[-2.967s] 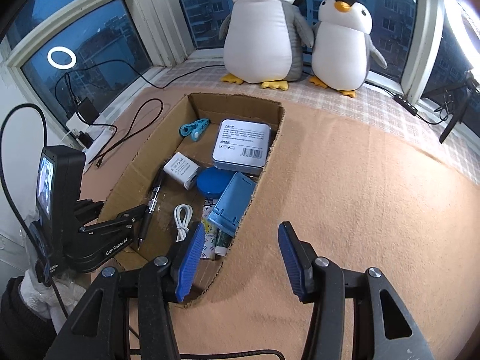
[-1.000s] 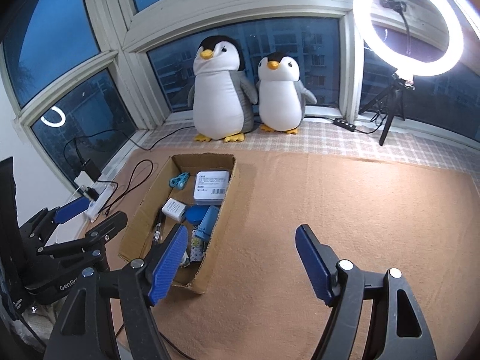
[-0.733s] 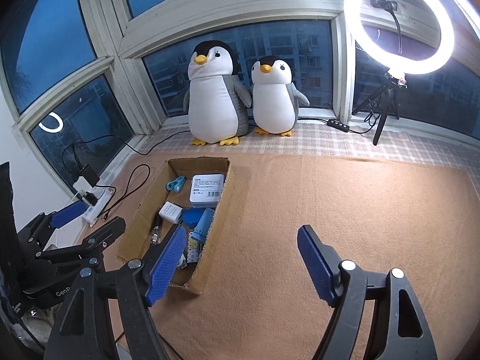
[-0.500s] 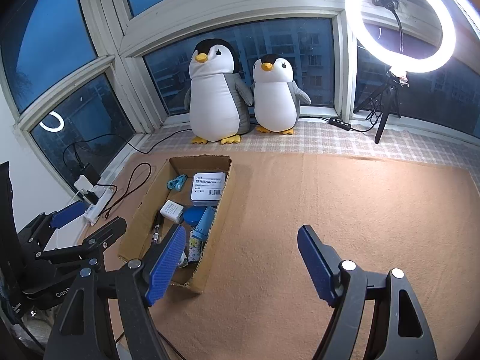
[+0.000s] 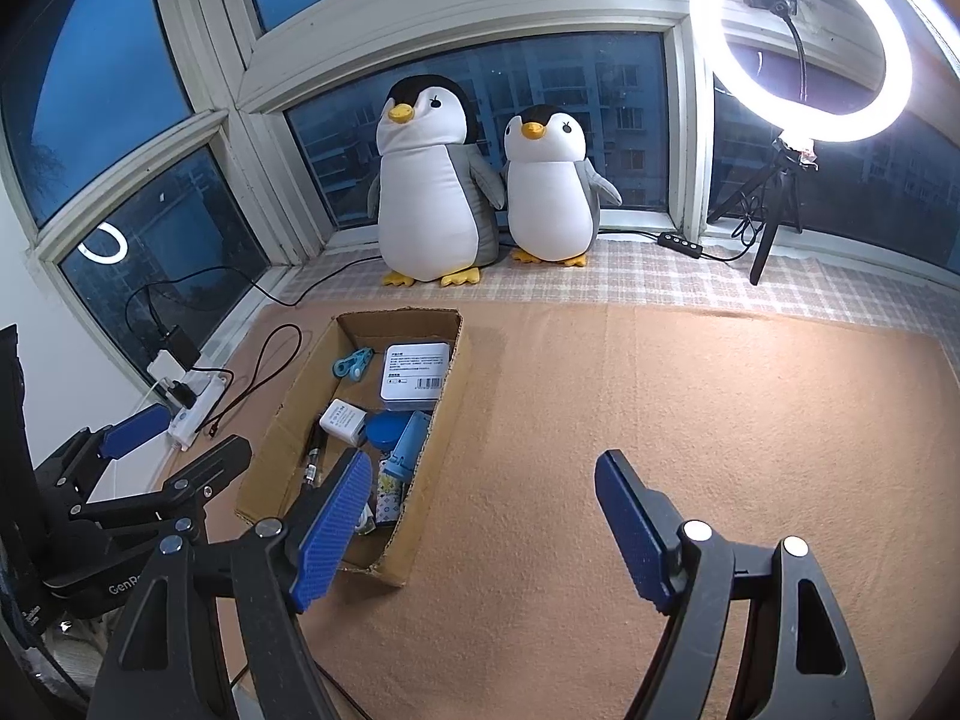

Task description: Organize rigid objects

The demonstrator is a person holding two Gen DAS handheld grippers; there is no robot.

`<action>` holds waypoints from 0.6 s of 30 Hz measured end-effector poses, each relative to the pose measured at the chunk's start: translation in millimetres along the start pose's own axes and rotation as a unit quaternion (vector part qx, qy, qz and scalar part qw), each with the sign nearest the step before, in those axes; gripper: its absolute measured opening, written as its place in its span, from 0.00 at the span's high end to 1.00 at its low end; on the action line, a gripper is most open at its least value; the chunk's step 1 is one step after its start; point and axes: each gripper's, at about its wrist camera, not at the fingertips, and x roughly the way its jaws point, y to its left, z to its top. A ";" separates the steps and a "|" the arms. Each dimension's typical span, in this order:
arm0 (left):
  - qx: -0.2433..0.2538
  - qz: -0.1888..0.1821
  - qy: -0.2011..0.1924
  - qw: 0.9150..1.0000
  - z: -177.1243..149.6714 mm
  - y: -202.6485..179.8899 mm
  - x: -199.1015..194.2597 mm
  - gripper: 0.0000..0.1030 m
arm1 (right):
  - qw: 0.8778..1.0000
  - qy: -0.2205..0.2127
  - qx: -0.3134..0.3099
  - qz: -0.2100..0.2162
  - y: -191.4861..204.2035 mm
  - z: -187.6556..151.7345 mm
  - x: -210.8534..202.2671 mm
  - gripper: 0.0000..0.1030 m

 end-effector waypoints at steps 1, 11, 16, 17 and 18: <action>0.000 0.000 0.000 1.000 0.5 -0.2 -0.3 0.12 | 1.000 0.000 0.000 0.000 0.1 -0.1 0.0 0.29; 0.000 0.000 0.000 1.000 1.4 -1.8 0.1 0.12 | 1.000 0.002 0.001 0.000 -0.6 -0.6 1.0 0.29; 0.002 -0.001 0.001 1.000 1.7 -3.2 0.9 0.12 | 1.000 0.004 0.001 0.000 0.0 -1.3 1.3 0.28; 0.002 -0.001 0.001 1.000 1.8 -3.5 0.8 0.12 | 1.000 0.004 0.001 0.000 0.1 -1.3 1.3 0.28; 0.002 -0.001 0.000 1.000 1.9 -3.6 0.7 0.12 | 1.000 0.005 0.001 0.000 0.2 -1.4 1.5 0.28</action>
